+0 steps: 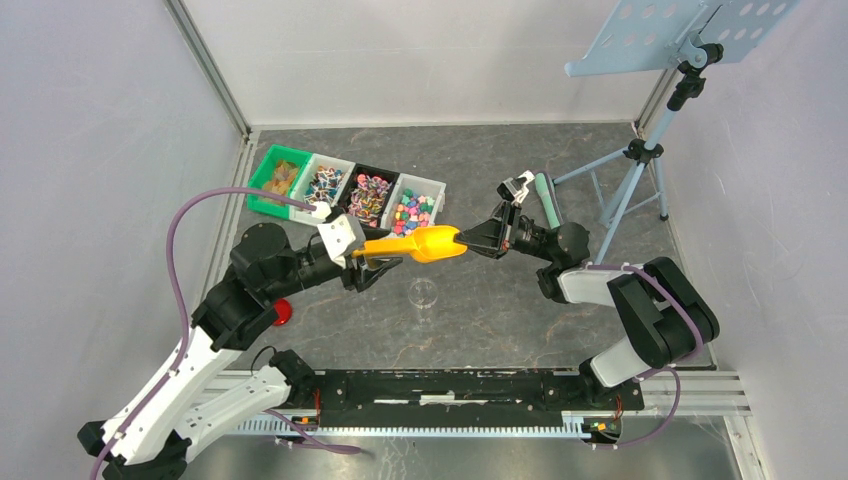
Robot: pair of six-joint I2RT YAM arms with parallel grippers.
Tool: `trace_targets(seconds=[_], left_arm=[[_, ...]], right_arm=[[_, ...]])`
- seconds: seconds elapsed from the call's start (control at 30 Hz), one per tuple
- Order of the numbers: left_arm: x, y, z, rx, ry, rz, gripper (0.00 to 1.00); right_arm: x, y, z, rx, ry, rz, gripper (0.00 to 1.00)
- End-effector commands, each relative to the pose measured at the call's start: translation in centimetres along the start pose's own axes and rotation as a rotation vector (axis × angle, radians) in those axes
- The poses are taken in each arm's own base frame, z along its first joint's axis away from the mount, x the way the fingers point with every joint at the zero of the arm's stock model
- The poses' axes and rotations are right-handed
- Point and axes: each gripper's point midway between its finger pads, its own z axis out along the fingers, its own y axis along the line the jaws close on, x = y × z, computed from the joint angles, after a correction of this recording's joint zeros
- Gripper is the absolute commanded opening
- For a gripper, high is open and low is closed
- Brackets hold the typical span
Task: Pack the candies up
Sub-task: Pick up the spatula from the center of the board.
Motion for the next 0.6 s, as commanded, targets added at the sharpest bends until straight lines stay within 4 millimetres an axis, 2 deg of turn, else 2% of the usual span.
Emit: trace_targets(seconds=[0.0,0.13,0.3,0.47,0.57], left_arm=[[-1.87,-0.39,-0.12,0.019,-0.066,-0.016,0.56],[-2.26,-0.52,0.08,0.023,-0.101,-0.034,0.51],[-2.65,-0.79,0.19,0.037,-0.117,-0.058,0.5],[-2.24,-0.79,0.45,0.038,-0.111,-0.068,0.45],[-1.98,-0.86,0.49,0.041,-0.104,-0.072,0.48]], right_arm=[[0.55,2.25,0.02,-0.08,0.01,-0.089,0.0],[0.69,2.2,-0.01,-0.079,0.011,-0.087,0.0],[0.81,2.15,-0.13,-0.082,0.01,-0.082,0.0],[0.79,2.32,-0.1,-0.094,0.009,-0.076,0.0],[0.87,2.38,-0.14,-0.1,0.012,-0.073,0.0]])
